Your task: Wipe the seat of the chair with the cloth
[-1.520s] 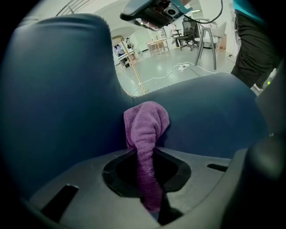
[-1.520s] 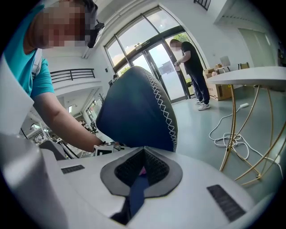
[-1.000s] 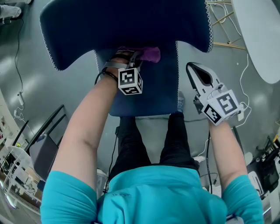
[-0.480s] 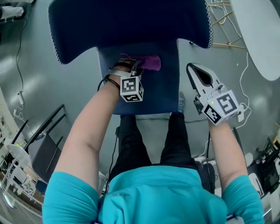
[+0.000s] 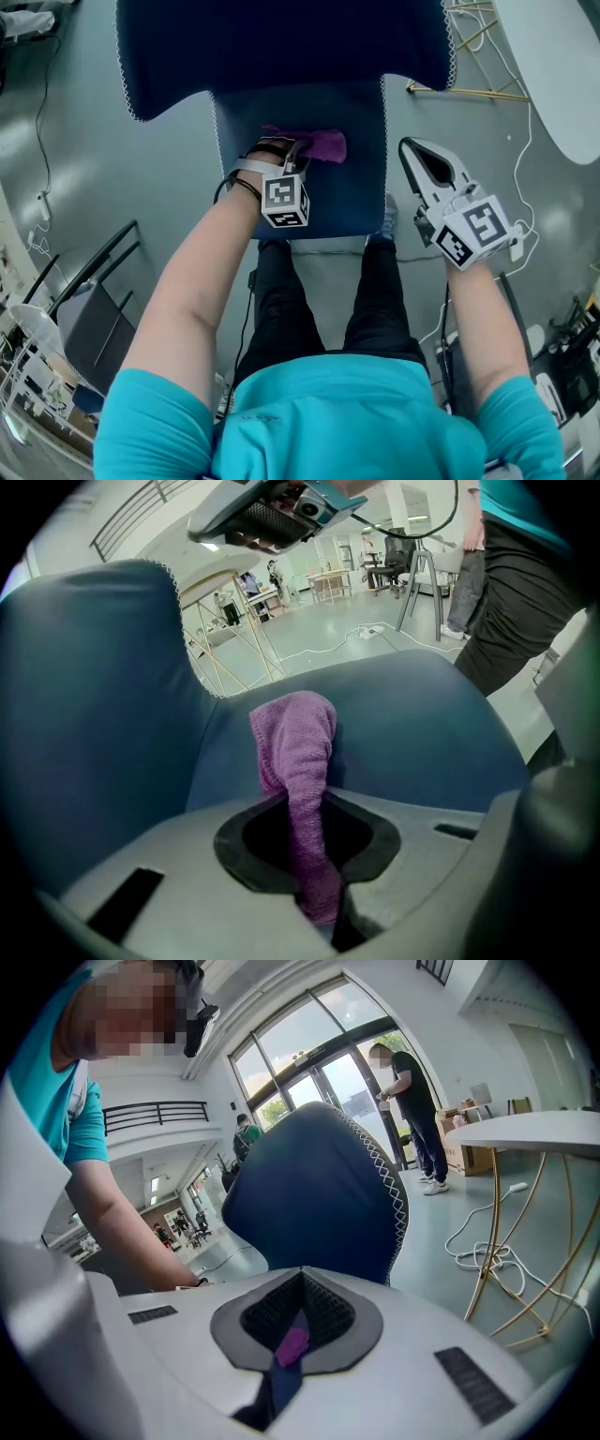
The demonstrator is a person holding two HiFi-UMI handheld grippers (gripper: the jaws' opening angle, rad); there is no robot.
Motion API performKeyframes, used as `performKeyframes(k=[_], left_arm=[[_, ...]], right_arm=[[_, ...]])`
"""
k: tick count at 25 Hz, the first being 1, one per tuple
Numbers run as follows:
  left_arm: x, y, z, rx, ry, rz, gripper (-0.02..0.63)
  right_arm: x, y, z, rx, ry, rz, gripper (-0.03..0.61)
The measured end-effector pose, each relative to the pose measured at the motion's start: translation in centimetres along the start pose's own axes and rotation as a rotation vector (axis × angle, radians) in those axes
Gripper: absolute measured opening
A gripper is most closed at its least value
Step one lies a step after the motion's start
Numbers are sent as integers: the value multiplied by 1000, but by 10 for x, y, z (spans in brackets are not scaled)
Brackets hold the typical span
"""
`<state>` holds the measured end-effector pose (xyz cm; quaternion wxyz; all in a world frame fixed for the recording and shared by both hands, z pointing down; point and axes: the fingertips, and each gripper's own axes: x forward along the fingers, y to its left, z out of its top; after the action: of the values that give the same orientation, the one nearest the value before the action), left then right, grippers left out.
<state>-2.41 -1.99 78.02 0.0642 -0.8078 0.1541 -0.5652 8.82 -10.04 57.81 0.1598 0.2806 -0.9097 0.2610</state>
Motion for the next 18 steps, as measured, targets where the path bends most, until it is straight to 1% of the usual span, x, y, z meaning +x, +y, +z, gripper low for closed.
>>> performKeyframes(k=[6, 14, 18], left_arm=[[-5, -17, 0, -18, 8, 11, 51], [-13, -44, 3, -18, 8, -1, 51], [-16, -64, 6, -22, 3, -23, 51]], right_arm=[[-8, 7, 0, -5, -11, -2, -4], [-18, 20, -7, -10, -13, -4, -4], [-22, 24, -8, -15, -11, -6, -3]])
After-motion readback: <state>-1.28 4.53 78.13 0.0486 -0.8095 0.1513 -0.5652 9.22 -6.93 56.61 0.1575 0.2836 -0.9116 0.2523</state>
